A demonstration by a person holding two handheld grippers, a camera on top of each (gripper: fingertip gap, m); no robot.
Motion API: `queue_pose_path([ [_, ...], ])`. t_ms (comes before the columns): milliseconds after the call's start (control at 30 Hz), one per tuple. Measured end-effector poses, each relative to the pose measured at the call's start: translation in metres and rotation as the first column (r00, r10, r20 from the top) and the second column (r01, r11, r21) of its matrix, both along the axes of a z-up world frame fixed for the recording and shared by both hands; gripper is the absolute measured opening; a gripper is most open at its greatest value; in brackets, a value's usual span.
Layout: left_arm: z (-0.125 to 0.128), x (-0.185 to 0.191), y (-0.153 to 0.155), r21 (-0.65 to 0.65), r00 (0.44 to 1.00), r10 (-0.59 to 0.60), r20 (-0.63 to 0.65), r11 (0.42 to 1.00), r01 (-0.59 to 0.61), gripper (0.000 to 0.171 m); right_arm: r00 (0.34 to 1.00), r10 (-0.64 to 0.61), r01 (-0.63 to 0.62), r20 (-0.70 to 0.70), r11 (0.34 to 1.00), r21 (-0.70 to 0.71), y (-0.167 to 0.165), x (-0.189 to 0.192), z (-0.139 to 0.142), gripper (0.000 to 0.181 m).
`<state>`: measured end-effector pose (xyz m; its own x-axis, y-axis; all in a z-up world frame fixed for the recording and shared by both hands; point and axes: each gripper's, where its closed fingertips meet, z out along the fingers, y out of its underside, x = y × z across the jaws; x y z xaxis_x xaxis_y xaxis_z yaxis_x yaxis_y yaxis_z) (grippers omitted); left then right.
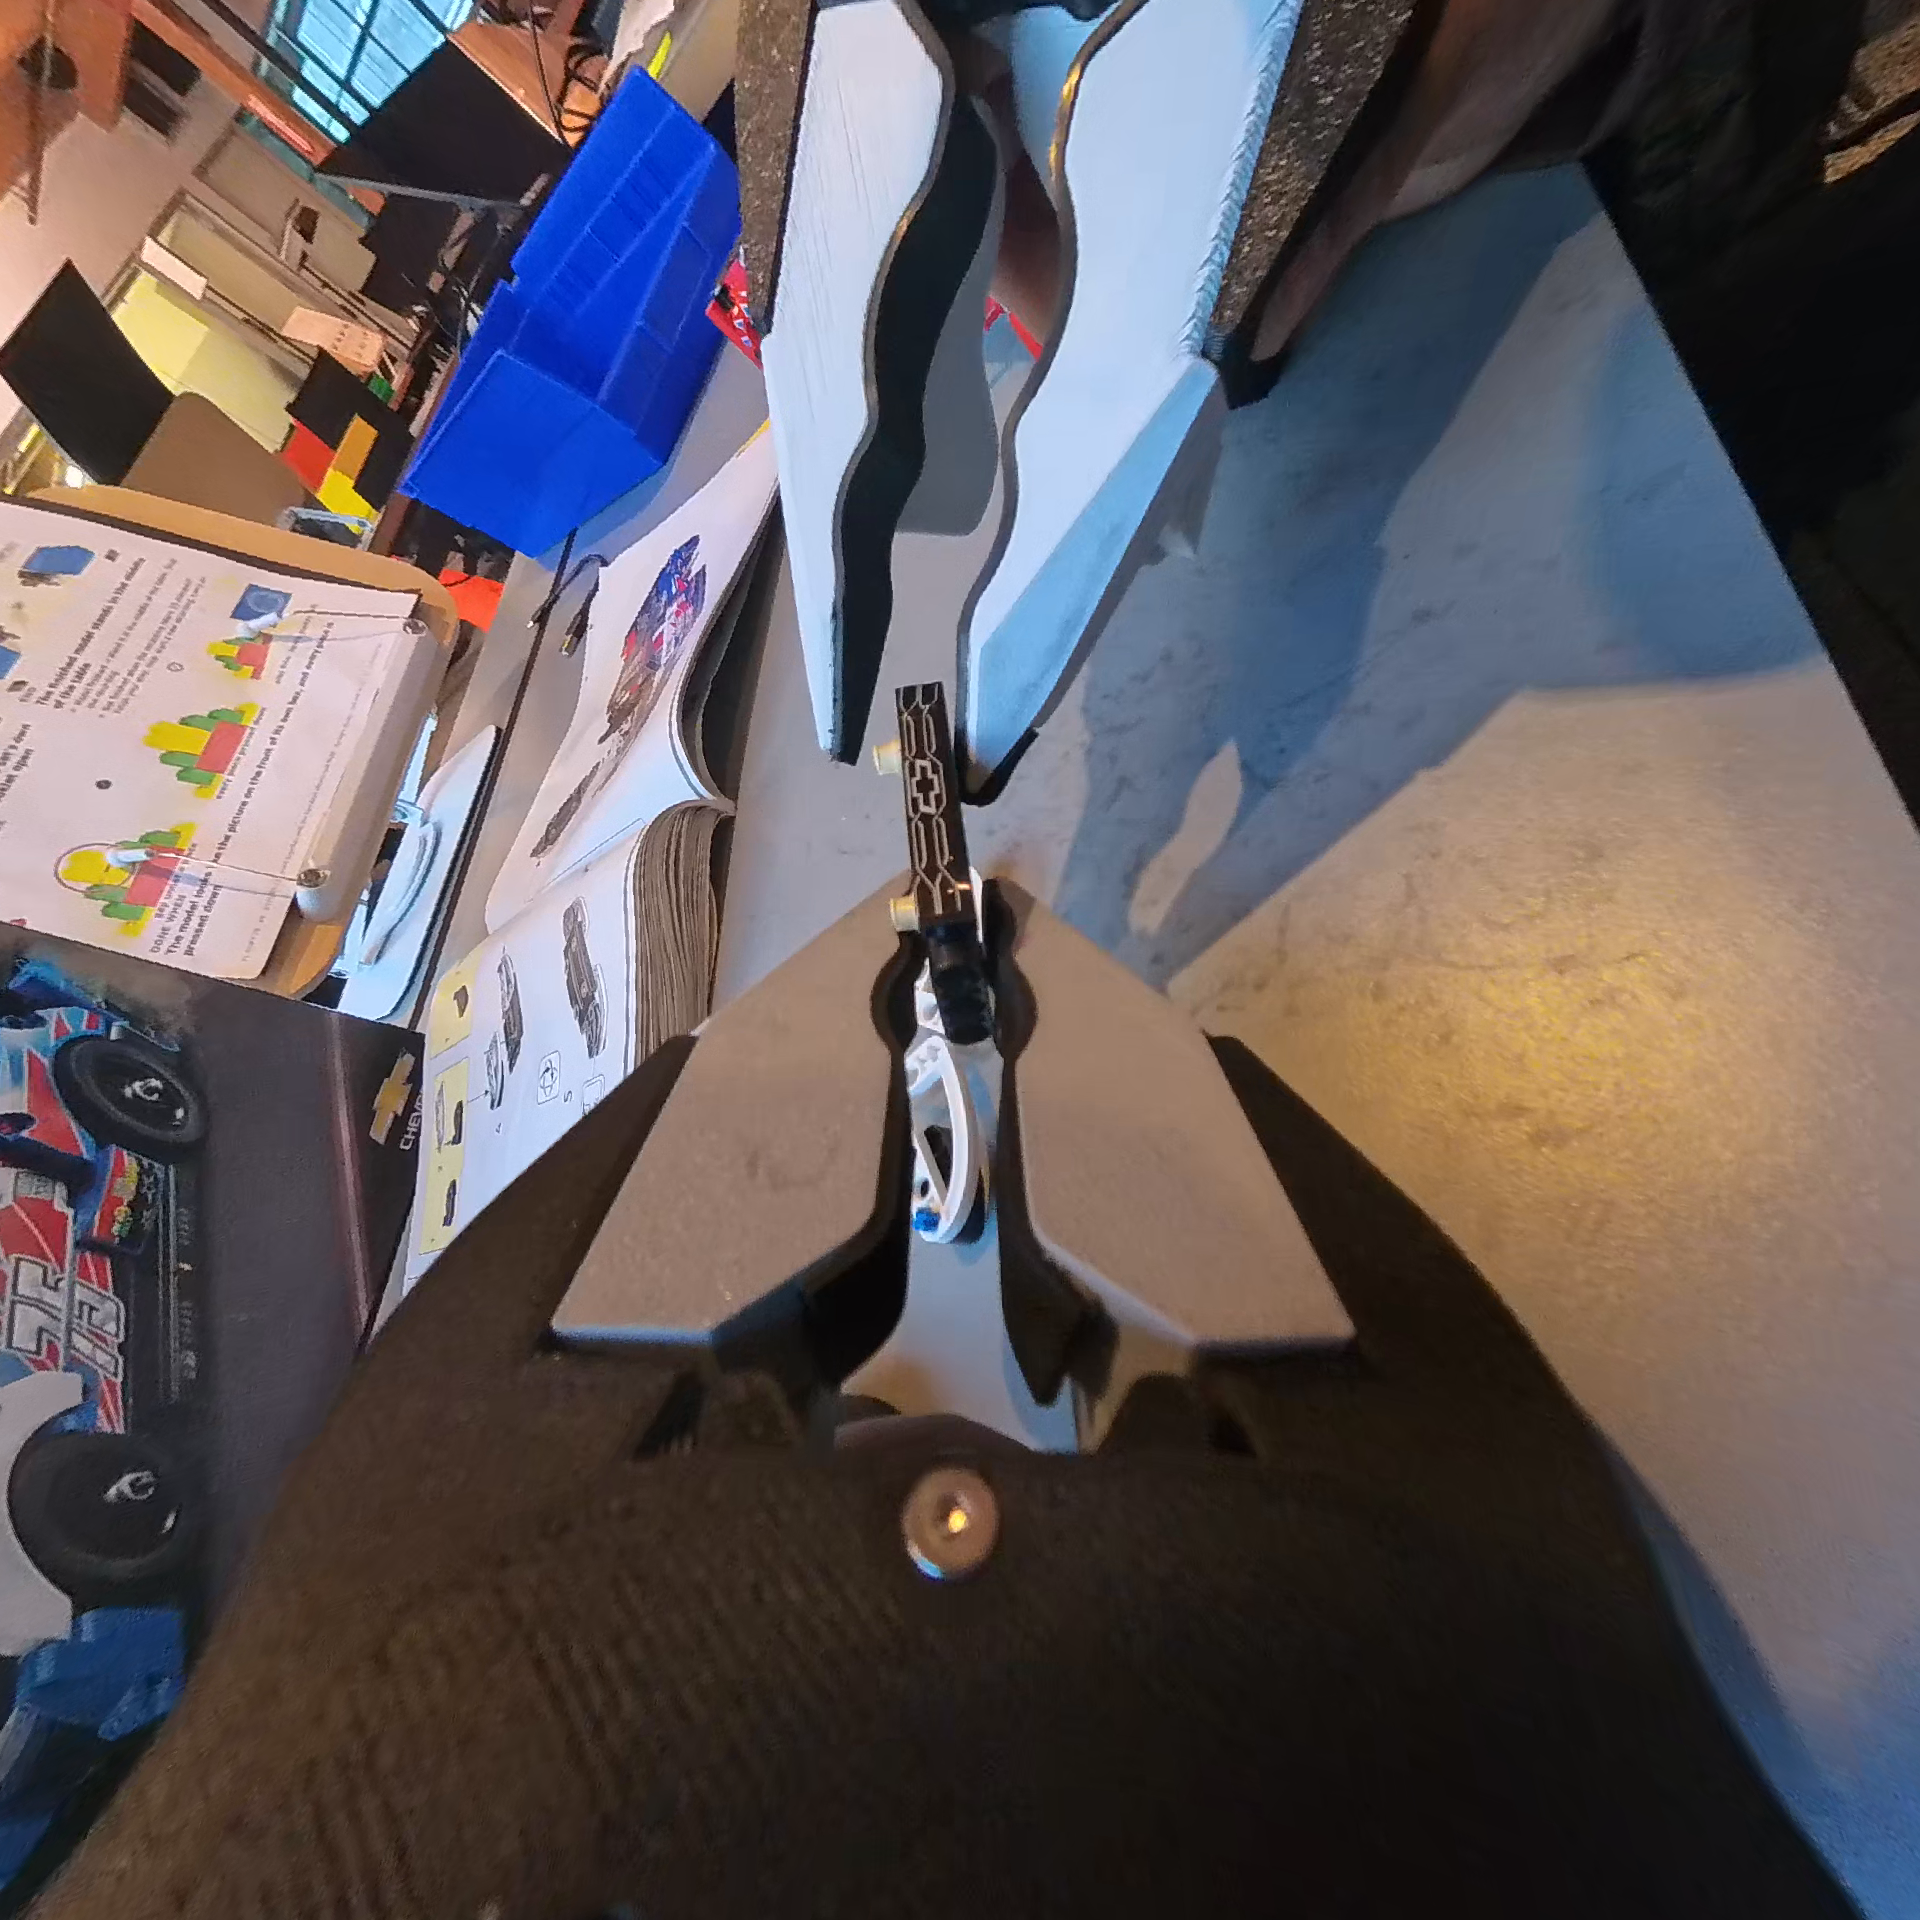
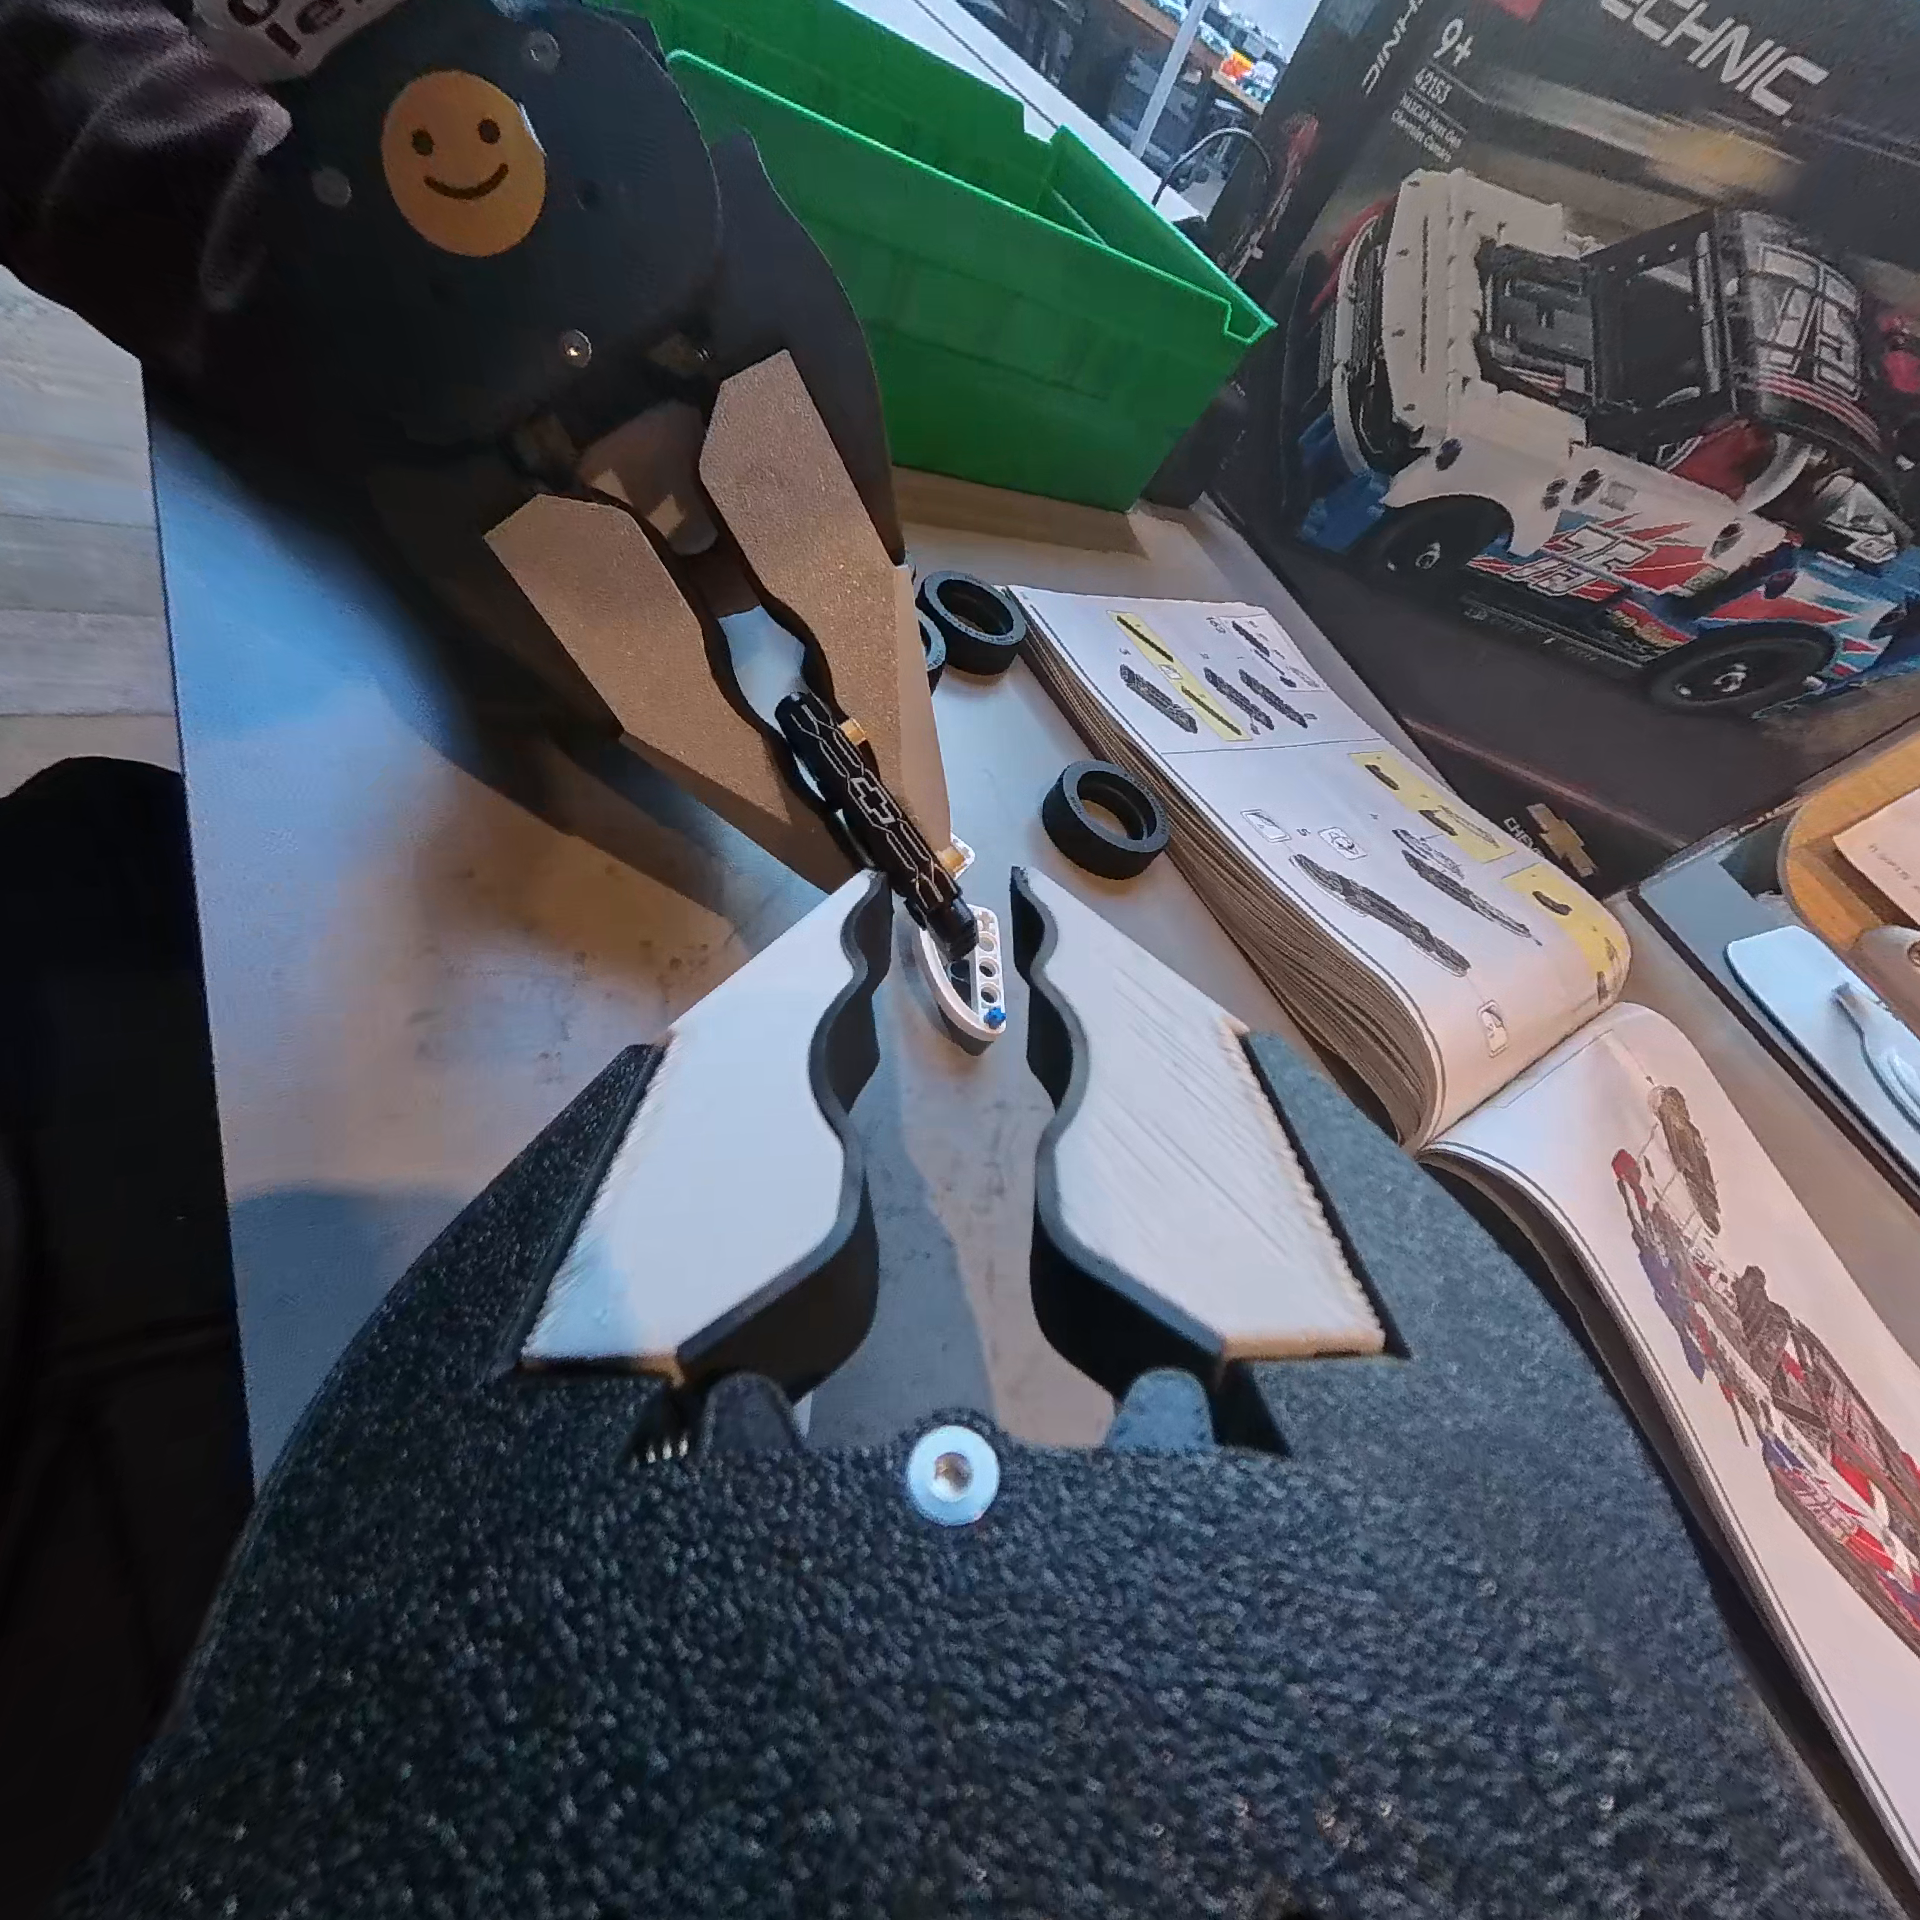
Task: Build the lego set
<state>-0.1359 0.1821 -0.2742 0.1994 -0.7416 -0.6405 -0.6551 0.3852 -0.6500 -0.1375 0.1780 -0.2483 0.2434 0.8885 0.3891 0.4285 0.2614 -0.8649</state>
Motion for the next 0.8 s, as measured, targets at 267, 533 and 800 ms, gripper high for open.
queue_pose_path([
  [267,0.001,-0.001,-0.002,-0.004,1.0,0.001,-0.003,1.0,-0.001,0.007,1.0,0.002,-0.002,0.003,1.0,0.001,0.0,0.0,0.0,0.022],
  [533,0.008,0.003,-0.002,-0.094,0.997,0.023,0.074,0.995,-0.016,0.006,0.999,0.004,-0.003,-0.033,1.0,0.01,0.0,0.001,0.005,0.018],
  [800,0.039,0.013,0.003,-0.499,0.904,0.122,0.411,0.859,0.111,0.005,0.964,-0.012,-0.051,-0.265,0.971,-0.232,0.011,0.002,0.042,0.014],
])
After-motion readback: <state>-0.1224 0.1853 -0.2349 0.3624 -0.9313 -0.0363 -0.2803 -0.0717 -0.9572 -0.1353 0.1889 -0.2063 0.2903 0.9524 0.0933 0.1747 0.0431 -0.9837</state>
